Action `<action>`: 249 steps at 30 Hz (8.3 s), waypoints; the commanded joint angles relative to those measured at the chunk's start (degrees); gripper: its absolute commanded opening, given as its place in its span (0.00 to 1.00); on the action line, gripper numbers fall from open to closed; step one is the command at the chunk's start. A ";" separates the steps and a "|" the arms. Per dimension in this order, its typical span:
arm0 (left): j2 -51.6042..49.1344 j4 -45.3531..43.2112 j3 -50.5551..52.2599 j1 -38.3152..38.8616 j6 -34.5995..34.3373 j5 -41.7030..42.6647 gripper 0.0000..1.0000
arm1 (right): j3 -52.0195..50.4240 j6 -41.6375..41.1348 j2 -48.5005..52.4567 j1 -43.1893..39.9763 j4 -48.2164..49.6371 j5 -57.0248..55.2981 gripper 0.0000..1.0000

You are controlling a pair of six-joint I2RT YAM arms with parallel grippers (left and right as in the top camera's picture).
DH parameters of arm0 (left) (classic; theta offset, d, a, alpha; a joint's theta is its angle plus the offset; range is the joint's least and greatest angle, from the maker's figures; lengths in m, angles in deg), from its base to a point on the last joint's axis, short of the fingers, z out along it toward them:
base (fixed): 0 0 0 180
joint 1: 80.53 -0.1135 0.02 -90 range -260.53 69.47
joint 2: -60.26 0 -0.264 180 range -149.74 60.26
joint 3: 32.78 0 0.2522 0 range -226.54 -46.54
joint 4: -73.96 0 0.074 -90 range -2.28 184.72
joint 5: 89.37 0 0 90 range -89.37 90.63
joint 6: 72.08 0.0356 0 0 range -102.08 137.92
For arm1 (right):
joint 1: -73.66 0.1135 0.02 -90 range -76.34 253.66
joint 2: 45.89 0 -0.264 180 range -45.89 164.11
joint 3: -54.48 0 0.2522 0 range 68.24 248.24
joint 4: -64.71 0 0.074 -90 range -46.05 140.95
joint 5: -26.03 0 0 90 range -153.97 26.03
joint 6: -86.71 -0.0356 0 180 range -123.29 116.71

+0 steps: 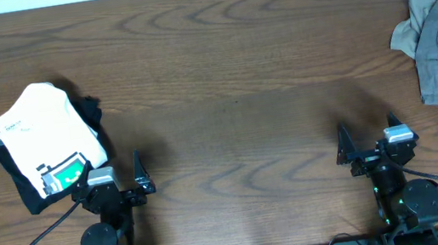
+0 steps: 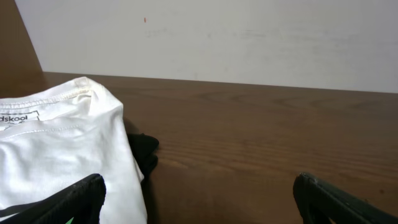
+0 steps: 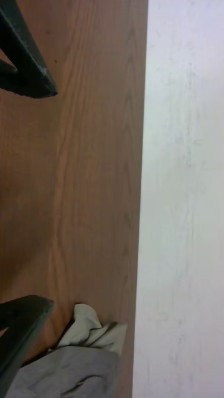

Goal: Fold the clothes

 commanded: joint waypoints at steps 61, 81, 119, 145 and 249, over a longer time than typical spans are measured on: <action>-0.07 2.56 0.57 -0.22 0.96 -0.57 0.98 | -0.09 0.61 -0.28 0.09 -0.24 0.26 0.99; -0.87 2.60 -0.20 -0.22 -4.87 -0.44 0.98 | 0.33 -5.64 0.15 0.09 -0.90 0.24 0.99; -41.90 32.74 -38.77 -0.22 -8.37 12.68 0.98 | 58.71 -0.02 78.34 -6.21 -28.57 -21.92 0.99; -41.90 32.74 -38.77 -0.22 -8.35 12.68 0.98 | 58.71 1.55 109.26 -29.77 -15.45 -16.22 0.85; -109.07 -31.80 -47.21 30.93 -21.62 20.90 0.98 | 75.38 -0.70 68.81 2.27 -59.60 -4.92 0.77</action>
